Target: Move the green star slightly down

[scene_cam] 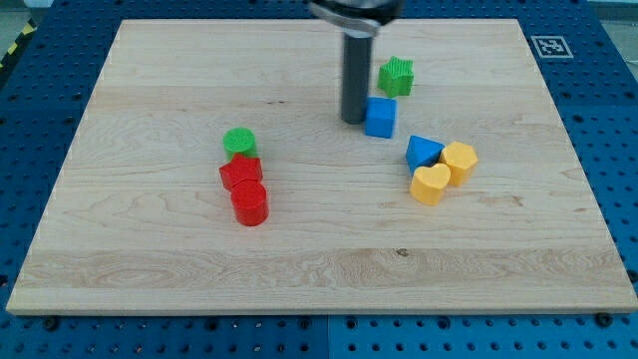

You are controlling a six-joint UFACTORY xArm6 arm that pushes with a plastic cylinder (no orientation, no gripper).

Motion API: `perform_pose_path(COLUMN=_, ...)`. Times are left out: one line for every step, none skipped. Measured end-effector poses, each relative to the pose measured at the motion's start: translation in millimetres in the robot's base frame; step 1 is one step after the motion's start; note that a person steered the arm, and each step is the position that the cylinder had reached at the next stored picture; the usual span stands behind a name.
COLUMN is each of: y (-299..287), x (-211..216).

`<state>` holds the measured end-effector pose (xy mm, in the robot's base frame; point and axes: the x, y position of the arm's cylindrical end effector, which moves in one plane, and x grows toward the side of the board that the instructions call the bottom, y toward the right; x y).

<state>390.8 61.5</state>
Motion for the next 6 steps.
perform_pose_path(y=13, x=1)
perform_pose_path(y=44, x=-11)
perform_pose_path(y=74, x=-20)
perform_pose_path(y=74, x=-57)
perform_pose_path(y=70, x=-101)
perform_pose_path(y=36, x=-83)
